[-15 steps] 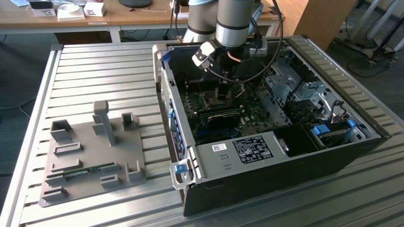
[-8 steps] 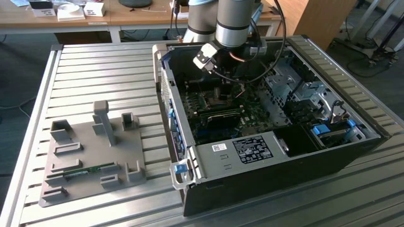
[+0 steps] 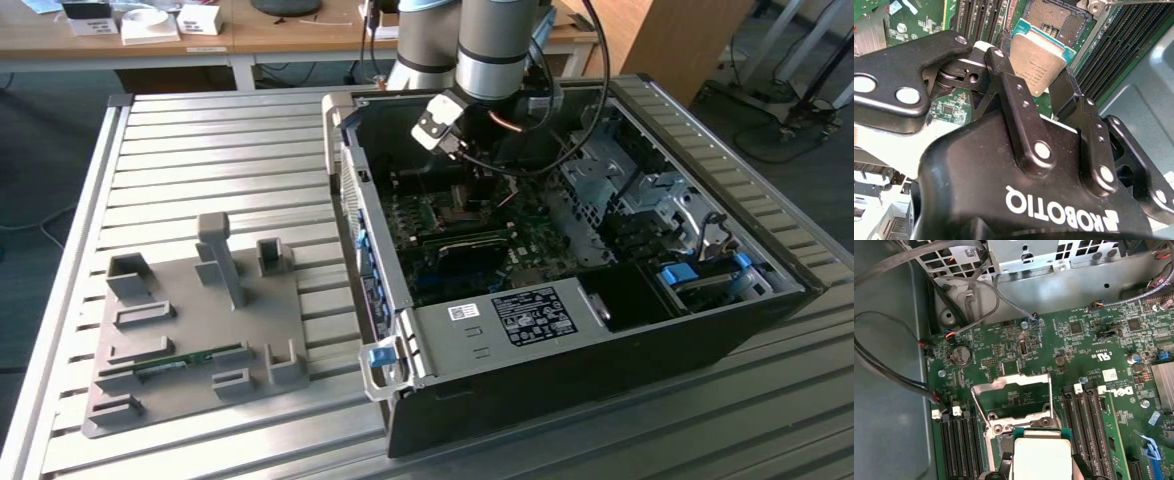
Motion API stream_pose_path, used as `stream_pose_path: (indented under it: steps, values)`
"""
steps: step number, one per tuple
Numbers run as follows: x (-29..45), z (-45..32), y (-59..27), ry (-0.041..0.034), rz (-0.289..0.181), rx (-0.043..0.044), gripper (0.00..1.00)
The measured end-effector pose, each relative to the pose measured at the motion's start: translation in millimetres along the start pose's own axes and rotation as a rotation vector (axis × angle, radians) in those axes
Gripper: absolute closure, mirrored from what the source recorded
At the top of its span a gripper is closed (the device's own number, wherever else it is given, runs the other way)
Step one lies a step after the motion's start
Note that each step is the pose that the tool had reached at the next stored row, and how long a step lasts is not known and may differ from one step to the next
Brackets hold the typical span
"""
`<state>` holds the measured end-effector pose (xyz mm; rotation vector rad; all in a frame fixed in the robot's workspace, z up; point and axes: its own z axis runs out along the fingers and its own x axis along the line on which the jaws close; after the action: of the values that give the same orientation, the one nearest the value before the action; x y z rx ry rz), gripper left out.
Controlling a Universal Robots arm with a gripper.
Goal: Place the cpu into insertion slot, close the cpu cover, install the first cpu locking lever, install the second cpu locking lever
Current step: 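Place the cpu into insertion slot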
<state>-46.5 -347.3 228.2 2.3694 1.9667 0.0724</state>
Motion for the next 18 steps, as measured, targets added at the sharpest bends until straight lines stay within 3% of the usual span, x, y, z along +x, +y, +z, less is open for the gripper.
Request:
stream_pose_path:
  steps: [6, 14, 18]
  values:
    - [0.0, 0.0, 0.0, 0.0002, -0.003, 0.0, 0.46]
    - [0.0, 0.2, 0.0, 0.0101, -0.132, -0.0004, 0.46]
    - [-0.1, 0.3, -0.2, 0.0106, -0.136, -0.0005, 0.46]
